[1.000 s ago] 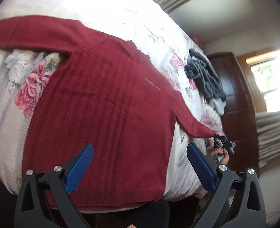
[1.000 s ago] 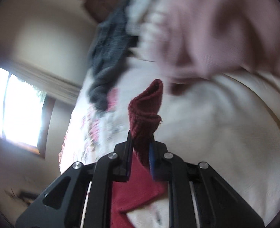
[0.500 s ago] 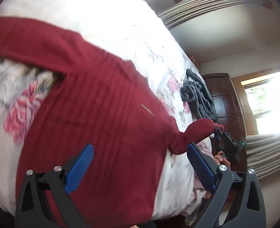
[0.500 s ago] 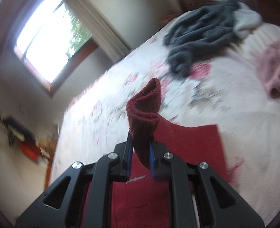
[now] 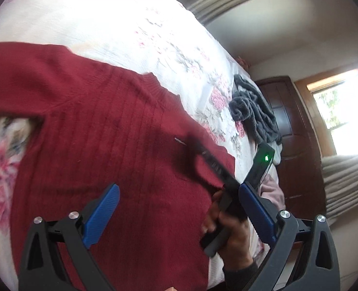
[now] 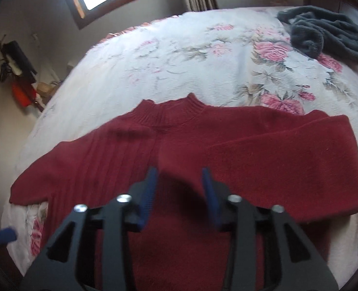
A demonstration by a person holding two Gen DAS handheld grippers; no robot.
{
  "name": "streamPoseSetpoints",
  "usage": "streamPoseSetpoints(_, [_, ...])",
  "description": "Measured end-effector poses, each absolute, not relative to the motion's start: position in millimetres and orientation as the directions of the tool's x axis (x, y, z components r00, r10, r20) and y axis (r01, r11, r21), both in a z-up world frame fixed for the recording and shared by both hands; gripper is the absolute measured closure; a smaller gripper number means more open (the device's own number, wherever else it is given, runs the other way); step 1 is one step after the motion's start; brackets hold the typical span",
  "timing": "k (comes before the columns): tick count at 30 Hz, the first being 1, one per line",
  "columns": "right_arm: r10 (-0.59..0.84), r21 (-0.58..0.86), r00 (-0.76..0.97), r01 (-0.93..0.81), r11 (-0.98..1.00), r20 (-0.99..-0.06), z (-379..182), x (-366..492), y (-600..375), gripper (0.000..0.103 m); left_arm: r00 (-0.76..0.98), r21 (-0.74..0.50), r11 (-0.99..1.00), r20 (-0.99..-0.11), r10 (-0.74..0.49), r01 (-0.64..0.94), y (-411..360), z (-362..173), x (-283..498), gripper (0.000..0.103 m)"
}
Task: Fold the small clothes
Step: 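Lift the sleeve and fold it across the sweater body with the right gripper, then grasp the other sleeve cuff with the left gripper and lift it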
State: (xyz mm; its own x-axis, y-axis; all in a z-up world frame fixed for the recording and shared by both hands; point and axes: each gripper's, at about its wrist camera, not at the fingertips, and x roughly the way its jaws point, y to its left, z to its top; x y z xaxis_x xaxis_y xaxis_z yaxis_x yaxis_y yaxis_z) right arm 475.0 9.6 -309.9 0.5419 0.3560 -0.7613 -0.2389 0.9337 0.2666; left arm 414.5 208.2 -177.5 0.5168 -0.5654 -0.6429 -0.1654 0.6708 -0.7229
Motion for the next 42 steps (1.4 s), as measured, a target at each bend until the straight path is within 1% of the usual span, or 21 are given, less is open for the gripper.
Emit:
streamPoseSetpoints(2, [0.366,0.295,0.584,-0.217,0.931,-0.725,-303,456,-10,0.044,0.495,-0.754,0.633,-0.624,-0.605,-0.176,200,-192,431,0.004])
streamPoseSetpoints(5, [0.368,0.387,0.636,-0.116,0.915,-0.678,-299,435,-51,0.044,0.434,-0.805,0.552,-0.587,-0.684,-0.218,179,-222,466,0.004])
streamPoseSetpoints(7, [0.363,0.459,0.672,-0.039,0.888,-0.645,-305,420,-78,0.043,0.384,-0.841,0.490,-0.540,-0.749,-0.228,157,-246,495,0.004])
streamPoseSetpoints(9, [0.390,0.532,0.698,-0.014,0.846,-0.601,-313,408,-99,0.043,0.346,-0.846,0.471,-0.533,-0.772,-0.251,141,-265,515,0.004])
streamPoseSetpoints(11, [0.389,0.559,0.724,-0.004,0.829,-0.570,-321,397,-109,0.043,0.311,-0.828,0.478,-0.555,-0.771,-0.292,127,-290,535,0.004])
streamPoseSetpoints(14, [0.420,0.597,0.713,-0.001,0.802,-0.562,-330,400,-114,0.043,0.281,-0.806,0.467,-0.573,-0.770,-0.364,115,-322,551,0.004])
streamPoseSetpoints(15, [0.421,0.605,0.719,-0.001,0.796,-0.553,-328,400,-116,0.043,0.270,-0.787,0.482,-0.596,-0.757,-0.385,113,-328,554,0.004])
streamPoseSetpoints(17, [0.425,0.605,0.723,-0.013,0.796,-0.544,-326,402,-117,0.043,0.278,-0.776,0.478,-0.606,-0.745,-0.411,110,-336,558,0.004])
streamPoseSetpoints(20, [0.437,0.621,0.723,-0.014,0.783,-0.535,-327,399,-118,0.043,0.318,-0.754,0.529,-0.649,-0.691,-0.389,106,-326,564,0.008])
streamPoseSetpoints(21, [0.446,0.632,0.722,-0.015,0.775,-0.529,-328,398,-118,0.043,0.321,-0.742,0.551,-0.666,-0.673,-0.383,105,-324,567,0.031])
streamPoseSetpoints(22, [0.447,0.634,0.723,-0.016,0.773,-0.527,-328,397,-117,0.043,0.293,-0.712,0.587,-0.698,-0.654,-0.386,101,-325,571,0.086])
streamPoseSetpoints(23, [0.450,0.636,0.723,-0.020,0.772,-0.524,-327,395,-115,0.043,0.280,-0.700,0.590,-0.707,-0.649,-0.401,101,-329,573,0.094])
streamPoseSetpoints(24, [0.458,0.638,0.721,-0.029,0.770,-0.520,-328,397,-114,0.043,0.282,-0.703,0.583,-0.704,-0.652,-0.406,102,-329,574,0.094])
streamPoseSetpoints(27, [0.476,0.624,0.709,-0.065,0.779,-0.520,-324,394,-99,0.043,0.288,-0.695,0.624,-0.717,-0.634,-0.357,101,-313,580,0.095])
streamPoseSetpoints(32, [0.510,0.587,0.678,-0.141,0.797,-0.529,-321,391,-69,0.043,0.391,-0.712,0.680,-0.684,-0.615,-0.175,119,-227,595,0.095])
streamPoseSetpoints(36, [0.529,0.569,0.658,-0.181,0.803,-0.537,-322,387,-51,0.043,0.462,-0.675,0.733,-0.676,-0.574,-0.077,149,-165,596,0.095])
streamPoseSetpoints(40, [0.540,0.564,0.643,-0.196,0.802,-0.544,-324,387,-42,0.043,0.495,-0.642,0.764,-0.685,-0.534,-0.063,178,-143,598,0.095])
streamPoseSetpoints(42, [0.542,0.561,0.636,-0.201,0.803,-0.549,-325,387,-39,0.043,0.504,-0.636,0.768,-0.688,-0.522,-0.073,191,-143,595,0.095])
